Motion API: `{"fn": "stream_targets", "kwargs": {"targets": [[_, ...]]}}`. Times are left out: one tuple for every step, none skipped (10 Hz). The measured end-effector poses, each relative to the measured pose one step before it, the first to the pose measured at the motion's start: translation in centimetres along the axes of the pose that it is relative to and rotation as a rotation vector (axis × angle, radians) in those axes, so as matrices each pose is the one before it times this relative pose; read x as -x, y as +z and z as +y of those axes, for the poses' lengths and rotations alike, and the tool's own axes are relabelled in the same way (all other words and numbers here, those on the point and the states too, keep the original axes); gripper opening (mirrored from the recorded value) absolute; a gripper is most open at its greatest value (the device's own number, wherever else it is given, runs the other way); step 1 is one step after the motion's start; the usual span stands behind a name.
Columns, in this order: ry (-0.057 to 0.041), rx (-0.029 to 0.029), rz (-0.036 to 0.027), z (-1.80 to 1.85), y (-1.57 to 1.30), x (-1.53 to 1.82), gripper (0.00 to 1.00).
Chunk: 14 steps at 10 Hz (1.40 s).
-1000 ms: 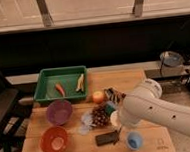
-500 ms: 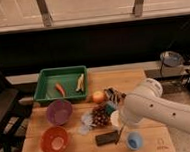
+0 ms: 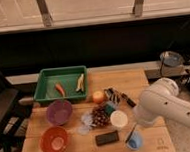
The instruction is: Place fork in plastic cup
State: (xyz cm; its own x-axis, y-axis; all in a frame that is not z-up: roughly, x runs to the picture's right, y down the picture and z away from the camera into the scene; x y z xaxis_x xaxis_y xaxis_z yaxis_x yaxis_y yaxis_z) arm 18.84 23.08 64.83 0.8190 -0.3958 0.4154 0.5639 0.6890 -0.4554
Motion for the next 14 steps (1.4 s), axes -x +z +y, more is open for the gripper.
{"fn": "stream_targets", "kwargs": {"targets": [[0.02149,0.00793,0.00730,0.532,-0.062,-0.574,0.00],[0.01518,-0.00038,0.00375,0.106,0.060,-0.335,0.00],[0.01336,-0.00076,0.00128,0.169,0.182,-0.273,0.00],[0.01966,-0.00146,-0.00217,0.359,0.450,-0.387,0.00],[0.00630,-0.00274,-0.00374,0.013,0.382,-0.037,0.00],[0.00433,-0.00144,-0.00436,-0.006,0.598,0.001,0.00],[0.00278,-0.00012,-0.00415,0.085,0.600,-0.015,0.00],[0.00442,-0.00199,-0.00611,0.081,0.555,0.008,0.00],[0.00317,-0.00224,-0.00277,0.035,0.438,-0.088,0.02],[0.00741,-0.00082,-0.00689,0.128,0.573,-0.064,0.12],[0.00637,-0.00159,-0.00499,0.022,0.219,-0.058,0.20],[0.00973,0.00078,-0.01059,0.200,0.651,-0.065,0.31],[0.00729,-0.00068,-0.01061,0.081,0.517,0.011,0.42],[0.00709,-0.00025,-0.01134,0.109,0.554,0.025,0.52]]}}
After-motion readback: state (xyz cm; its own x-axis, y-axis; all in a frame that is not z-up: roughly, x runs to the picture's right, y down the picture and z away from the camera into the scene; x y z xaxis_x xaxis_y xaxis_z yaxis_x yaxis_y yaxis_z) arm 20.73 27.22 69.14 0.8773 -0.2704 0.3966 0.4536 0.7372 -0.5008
